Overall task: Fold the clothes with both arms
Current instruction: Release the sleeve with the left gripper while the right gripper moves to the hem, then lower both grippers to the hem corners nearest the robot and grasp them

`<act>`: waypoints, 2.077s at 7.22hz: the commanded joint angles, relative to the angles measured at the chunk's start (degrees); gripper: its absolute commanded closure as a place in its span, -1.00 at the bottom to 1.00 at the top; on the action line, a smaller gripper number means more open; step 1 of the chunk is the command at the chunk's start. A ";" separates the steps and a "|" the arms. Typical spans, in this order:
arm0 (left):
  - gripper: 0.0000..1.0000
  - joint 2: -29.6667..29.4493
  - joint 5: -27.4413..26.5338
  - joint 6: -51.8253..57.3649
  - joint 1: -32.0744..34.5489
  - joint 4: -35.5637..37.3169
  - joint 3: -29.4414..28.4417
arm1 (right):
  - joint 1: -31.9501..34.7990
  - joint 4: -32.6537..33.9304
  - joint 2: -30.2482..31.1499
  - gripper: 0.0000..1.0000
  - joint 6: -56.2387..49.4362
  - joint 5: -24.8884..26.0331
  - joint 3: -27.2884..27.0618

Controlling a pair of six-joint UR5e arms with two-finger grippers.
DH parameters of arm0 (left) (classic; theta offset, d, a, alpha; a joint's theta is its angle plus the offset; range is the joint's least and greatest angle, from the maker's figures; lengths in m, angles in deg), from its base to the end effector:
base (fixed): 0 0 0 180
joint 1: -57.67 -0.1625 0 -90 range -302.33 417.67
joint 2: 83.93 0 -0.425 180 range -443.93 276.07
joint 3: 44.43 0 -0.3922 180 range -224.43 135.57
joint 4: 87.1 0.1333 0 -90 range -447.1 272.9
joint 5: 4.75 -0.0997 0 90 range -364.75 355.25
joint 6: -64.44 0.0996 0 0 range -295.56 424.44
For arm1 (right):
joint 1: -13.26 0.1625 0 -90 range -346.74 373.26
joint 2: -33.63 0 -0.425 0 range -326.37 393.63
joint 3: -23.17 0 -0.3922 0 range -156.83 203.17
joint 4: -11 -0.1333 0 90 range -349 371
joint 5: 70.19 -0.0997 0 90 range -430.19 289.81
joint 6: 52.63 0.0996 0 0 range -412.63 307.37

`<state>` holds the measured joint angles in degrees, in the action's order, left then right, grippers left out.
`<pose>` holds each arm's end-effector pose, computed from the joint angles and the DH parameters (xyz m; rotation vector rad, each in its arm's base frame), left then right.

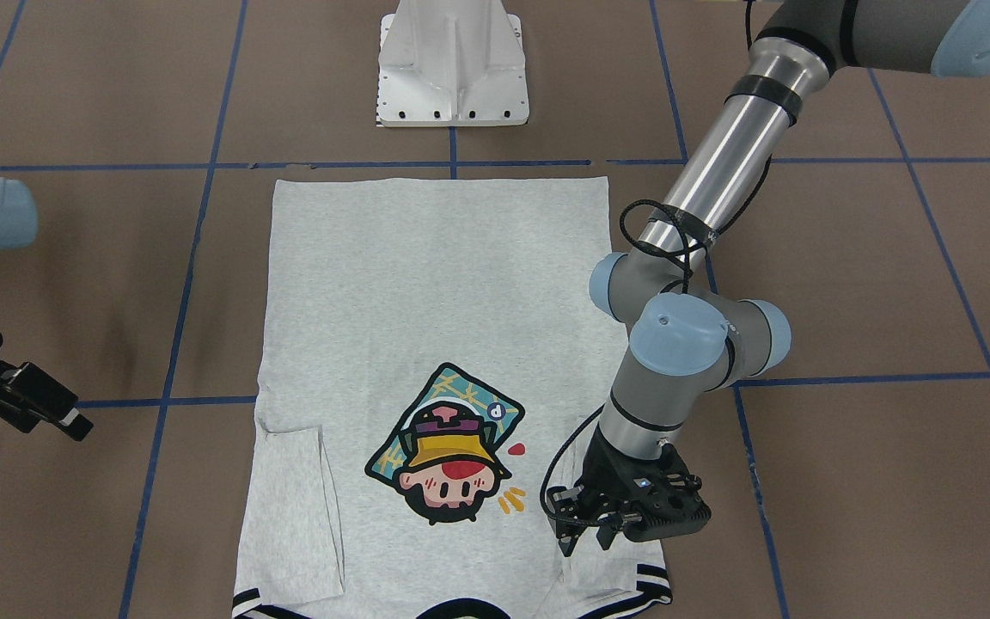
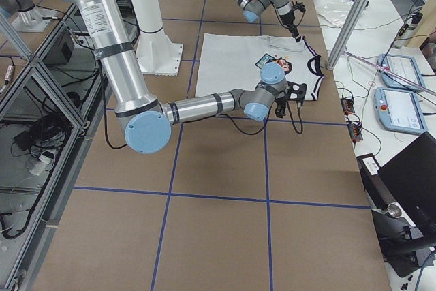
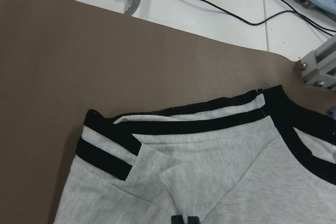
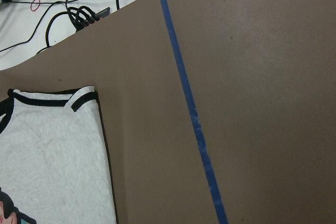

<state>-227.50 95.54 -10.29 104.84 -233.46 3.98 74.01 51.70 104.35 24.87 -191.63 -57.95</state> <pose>0.4955 -0.7044 0.2770 0.4847 1.1061 -0.3810 -0.2465 -0.6067 0.4497 0.2073 -1.1185 0.4651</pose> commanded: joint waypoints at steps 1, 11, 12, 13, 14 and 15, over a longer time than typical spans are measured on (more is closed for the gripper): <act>-0.66 12.02 4.44 -0.33 -1.19 1.51 20.39 | -3.77 2.96 2.91 -0.98 8.07 1.20 -5.24; -0.98 36.61 11.07 -4.90 -2.17 11.62 58.56 | -51.60 31.54 23.97 -0.77 53.78 39.09 -43.63; -0.98 36.87 10.98 -5.16 -2.26 11.62 58.47 | -51.95 31.64 21.59 -0.77 54.77 39.17 -40.81; -0.98 37.05 10.81 -5.17 -2.26 11.53 58.38 | -52.39 31.64 21.31 -0.77 57.12 39.17 -40.61; -0.98 37.48 10.72 -5.08 -2.26 11.53 58.29 | -52.74 32.07 21.22 -0.74 57.15 39.34 -40.09; -0.98 37.57 10.72 -5.08 -2.26 11.53 58.29 | -52.92 32.42 20.43 -0.73 57.15 39.52 -39.39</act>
<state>-190.15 106.31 -15.38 102.59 -221.92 62.32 21.40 83.71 125.53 81.69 -152.30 -98.15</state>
